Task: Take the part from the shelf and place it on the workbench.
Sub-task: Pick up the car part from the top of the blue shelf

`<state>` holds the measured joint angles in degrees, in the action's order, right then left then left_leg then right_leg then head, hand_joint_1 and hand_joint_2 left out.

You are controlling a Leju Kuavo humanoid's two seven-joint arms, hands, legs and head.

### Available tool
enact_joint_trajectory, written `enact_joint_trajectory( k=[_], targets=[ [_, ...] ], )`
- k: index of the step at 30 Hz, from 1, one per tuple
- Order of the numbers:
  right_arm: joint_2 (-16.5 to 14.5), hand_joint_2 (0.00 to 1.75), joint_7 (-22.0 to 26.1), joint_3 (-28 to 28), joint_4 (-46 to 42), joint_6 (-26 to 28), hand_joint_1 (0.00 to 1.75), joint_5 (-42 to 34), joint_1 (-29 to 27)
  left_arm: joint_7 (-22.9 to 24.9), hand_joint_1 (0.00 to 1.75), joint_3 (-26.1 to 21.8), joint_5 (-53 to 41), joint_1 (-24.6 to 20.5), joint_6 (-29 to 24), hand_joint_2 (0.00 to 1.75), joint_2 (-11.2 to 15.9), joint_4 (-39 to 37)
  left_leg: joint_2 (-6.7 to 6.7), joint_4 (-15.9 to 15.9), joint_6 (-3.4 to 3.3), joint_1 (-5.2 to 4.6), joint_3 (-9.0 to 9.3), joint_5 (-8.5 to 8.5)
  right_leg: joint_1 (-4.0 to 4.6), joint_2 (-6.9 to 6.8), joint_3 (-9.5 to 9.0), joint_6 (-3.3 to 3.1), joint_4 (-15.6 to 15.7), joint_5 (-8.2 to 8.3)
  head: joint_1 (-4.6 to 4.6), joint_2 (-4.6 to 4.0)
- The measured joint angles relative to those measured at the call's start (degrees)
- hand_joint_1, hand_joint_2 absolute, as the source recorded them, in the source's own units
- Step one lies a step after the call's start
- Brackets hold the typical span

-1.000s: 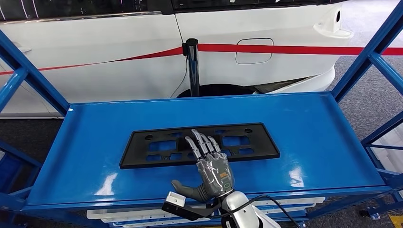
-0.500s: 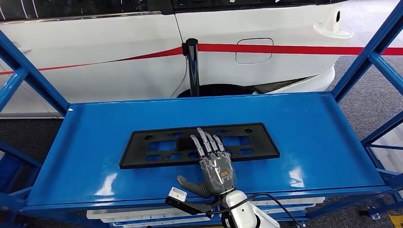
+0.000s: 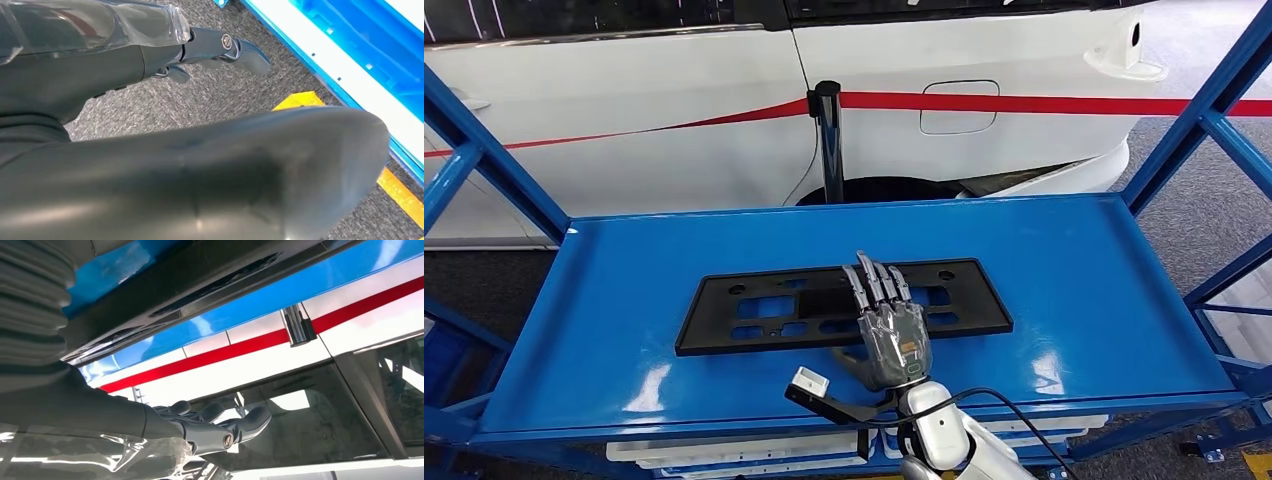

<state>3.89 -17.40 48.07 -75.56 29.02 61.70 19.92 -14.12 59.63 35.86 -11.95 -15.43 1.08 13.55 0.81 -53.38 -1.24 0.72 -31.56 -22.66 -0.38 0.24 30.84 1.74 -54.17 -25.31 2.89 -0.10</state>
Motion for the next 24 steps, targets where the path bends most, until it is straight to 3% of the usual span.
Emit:
enact_joint_trajectory(
  k=[15, 19, 24],
  targets=[
    [0.1, 1.75, -0.3, -1.1, 0.0, -1.7, 0.0, 1.0, 1.2, -0.4, 0.0, 0.0, -0.6, -0.4, 0.0, 0.0, 0.0, 0.0, -0.01, 0.0, 0.0, 0.0, 0.0, 0.0, 0.0, 0.01, 0.0, 0.0, 0.0, 0.0, 0.0, 0.0],
    [0.1, 1.75, -0.5, -1.2, 0.0, -2.1, 1.75, 0.8, 1.2, -0.5, 0.0, 0.0, -0.6, -0.5, 0.2, 0.0, 0.0, 0.0, -0.01, 0.0, 0.0, 0.0, 0.0, 0.0, 0.0, 0.01, 0.01, 0.0, 0.0, 0.0, 0.0, -0.01],
    [0.1, 1.75, -0.1, -1.2, 0.0, -2.6, 1.75, -0.8, 1.2, -0.5, 0.0, 0.0, -0.7, -0.5, 0.4, 0.0, 0.0, 0.0, -0.01, 0.0, 0.0, 0.0, 0.0, 0.0, 0.0, 0.01, 0.01, 0.0, 0.0, 0.0, 0.0, 0.01]
  ],
)
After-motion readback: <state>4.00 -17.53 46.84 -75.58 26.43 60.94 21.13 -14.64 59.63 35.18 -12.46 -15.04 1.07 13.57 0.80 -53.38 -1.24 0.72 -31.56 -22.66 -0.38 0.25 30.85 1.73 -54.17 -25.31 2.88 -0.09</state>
